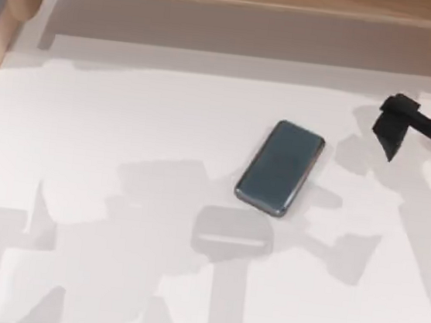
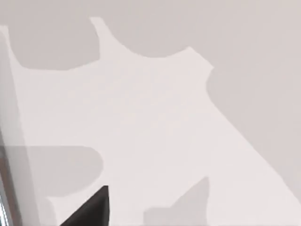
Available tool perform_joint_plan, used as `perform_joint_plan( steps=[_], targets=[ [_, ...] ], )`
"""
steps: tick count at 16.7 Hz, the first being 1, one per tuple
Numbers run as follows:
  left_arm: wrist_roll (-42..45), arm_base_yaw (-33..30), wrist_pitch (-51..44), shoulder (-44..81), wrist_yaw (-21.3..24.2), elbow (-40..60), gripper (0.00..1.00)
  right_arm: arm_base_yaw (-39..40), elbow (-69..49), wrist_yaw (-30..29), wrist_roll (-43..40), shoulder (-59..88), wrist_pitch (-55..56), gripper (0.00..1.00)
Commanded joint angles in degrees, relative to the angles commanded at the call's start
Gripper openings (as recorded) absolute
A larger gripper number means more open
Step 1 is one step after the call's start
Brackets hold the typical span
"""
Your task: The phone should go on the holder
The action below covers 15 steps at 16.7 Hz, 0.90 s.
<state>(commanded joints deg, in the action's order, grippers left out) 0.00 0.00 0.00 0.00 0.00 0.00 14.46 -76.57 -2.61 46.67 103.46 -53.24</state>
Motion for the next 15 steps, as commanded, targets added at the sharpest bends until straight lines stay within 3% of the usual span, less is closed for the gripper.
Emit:
perform_joint_plan(
  steps=[9, 15],
  targets=[
    [0.0, 0.0, 0.0, 0.0, 0.0, 0.0, 1.0, 10.9, -39.91, 0.44, 8.72, 31.55, -20.02, 1.0],
    [0.0, 0.0, 0.0, 0.0, 0.0, 0.0, 1.0, 14.95, -53.52, 1.08, 8.99, 38.12, -24.45, 1.0]
  ],
)
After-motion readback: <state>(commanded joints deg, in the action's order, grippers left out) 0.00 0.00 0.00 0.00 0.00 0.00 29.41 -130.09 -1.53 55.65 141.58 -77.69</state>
